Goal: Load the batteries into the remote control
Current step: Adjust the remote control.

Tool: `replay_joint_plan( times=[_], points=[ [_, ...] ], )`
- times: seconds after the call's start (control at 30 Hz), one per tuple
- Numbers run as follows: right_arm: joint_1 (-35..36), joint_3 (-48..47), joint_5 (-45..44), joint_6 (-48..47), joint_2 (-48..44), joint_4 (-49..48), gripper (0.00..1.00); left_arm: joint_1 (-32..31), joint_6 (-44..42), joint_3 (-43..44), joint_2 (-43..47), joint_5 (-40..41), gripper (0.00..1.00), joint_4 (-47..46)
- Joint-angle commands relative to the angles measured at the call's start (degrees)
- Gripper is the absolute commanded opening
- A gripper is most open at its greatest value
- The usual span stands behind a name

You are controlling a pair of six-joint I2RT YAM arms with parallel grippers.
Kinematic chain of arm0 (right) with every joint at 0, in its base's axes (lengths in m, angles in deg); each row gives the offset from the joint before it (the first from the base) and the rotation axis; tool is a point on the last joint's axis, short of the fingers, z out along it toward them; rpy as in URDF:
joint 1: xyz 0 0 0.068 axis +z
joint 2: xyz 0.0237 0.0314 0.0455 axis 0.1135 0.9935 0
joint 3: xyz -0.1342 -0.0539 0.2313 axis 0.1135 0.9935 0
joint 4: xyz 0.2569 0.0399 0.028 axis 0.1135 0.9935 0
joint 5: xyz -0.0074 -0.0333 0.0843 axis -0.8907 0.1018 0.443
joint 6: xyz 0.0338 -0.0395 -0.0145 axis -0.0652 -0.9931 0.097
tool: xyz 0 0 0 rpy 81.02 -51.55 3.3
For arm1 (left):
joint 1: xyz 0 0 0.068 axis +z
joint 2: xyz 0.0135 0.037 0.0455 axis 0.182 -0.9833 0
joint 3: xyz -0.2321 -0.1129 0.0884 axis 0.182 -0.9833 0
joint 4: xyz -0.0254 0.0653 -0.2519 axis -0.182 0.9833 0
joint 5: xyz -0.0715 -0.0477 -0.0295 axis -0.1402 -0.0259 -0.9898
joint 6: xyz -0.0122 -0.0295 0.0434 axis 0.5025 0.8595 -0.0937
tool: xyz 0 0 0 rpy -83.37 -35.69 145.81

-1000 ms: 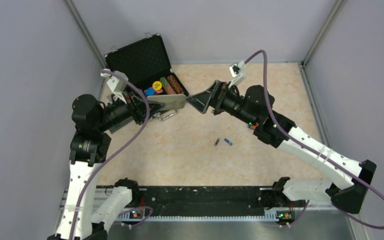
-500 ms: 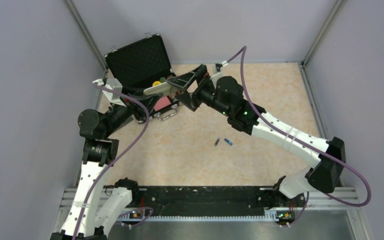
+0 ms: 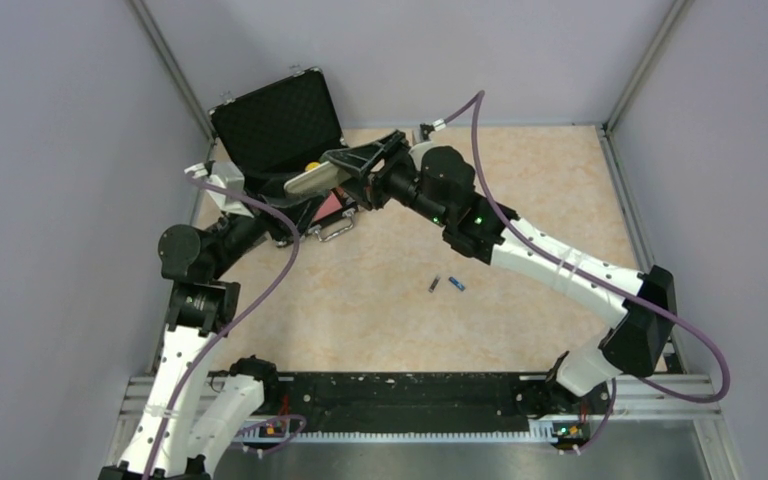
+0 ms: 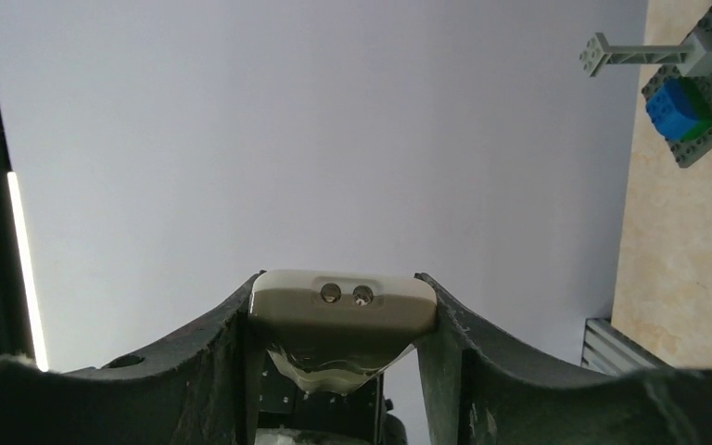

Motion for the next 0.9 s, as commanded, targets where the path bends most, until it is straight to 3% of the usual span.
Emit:
replay_joint_plan(
  times=[0.0,0.1,0.33,0.57,0.87],
  points=[
    [0.2,-3.0,-0.6,-5.0,0.8,0.6,0.16,-0.5,0.2,0.9,0.5,-1.6,0.61,3.3],
    [-0.8,-3.6,0.5,-11.4,0.8,2.5,0.12,-0.5,1.1,0.9,0.8,-1.7,0.69,7.8],
    [-3.7,-6.3,7.0,-27.4,0.8,7.4,0.1,-0.5,-0.2,4.2,-2.1,-7.5,0.74,18.5],
    [-4.4,-12.6,14.5,-37.6,3.1,14.8,0.09,-0.6,4.1,7.0,-9.7,-14.7,0.7,19.4],
    [-4.4,-18.9,16.8,-45.0,7.4,26.6,0.09,-0.9,6.1,8.2,-14.0,-14.9,0.63,18.9]
  ],
)
